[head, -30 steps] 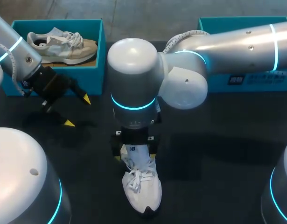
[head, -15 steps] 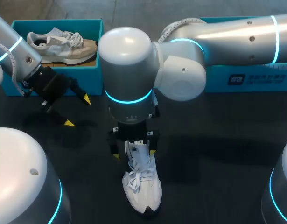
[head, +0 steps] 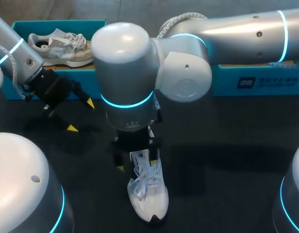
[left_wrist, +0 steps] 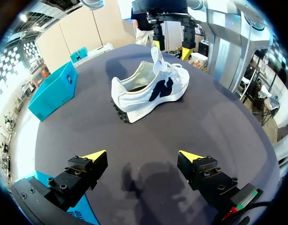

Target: Take the shoe out of the shoebox, open the shoe tongue, remove and reinsert the insole, then place the shoe into the shoebox

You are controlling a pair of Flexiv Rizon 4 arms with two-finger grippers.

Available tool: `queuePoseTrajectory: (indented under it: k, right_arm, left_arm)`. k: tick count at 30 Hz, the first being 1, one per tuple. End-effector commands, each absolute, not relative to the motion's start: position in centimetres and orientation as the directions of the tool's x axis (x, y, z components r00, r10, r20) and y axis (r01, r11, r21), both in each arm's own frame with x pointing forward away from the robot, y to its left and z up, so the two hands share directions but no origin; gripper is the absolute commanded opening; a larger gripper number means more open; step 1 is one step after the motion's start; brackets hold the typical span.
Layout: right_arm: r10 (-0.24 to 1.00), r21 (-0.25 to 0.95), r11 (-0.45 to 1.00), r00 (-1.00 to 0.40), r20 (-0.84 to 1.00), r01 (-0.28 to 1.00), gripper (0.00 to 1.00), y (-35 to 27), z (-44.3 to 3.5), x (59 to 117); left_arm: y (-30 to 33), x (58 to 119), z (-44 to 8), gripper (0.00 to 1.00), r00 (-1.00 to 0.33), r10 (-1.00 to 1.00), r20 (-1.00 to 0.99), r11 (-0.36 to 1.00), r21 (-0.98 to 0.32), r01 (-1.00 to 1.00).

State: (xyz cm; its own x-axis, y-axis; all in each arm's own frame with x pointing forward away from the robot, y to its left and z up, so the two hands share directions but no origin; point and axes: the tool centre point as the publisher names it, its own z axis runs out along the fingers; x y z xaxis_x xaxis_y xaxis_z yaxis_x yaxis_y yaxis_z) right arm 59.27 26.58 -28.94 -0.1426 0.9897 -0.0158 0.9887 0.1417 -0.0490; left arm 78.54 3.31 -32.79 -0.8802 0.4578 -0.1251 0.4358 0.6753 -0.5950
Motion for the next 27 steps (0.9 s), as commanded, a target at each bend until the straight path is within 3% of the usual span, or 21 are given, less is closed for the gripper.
queuePoseTrajectory:
  k: [1,24,25,27]
  right_arm:
    - [0.994,0.068,-0.071,0.077,-0.080,0.995,0.47,27.9,-29.2,58.1]
    - [0.983,0.073,-0.112,0.121,-0.138,0.991,0.49,26.1,-29.3,57.4]
    - [0.979,0.067,-0.100,0.110,-0.169,0.993,0.40,24.1,-30.2,59.7]
    - [0.979,0.063,-0.098,0.107,-0.173,0.993,0.39,23.2,-30.6,61.0]
  left_arm:
    - [3.3,78.6,-32.8,1.00,-0.879,0.460,-0.122,0.677,-0.593,0.436]
    - [3.3,78.6,-32.8,1.00,-0.879,0.460,-0.122,0.677,-0.593,0.436]
    - [3.3,78.6,-32.8,1.00,-0.879,0.460,-0.122,0.677,-0.593,0.436]
    - [3.3,78.6,-32.8,1.00,-0.879,0.460,-0.122,0.677,-0.593,0.436]
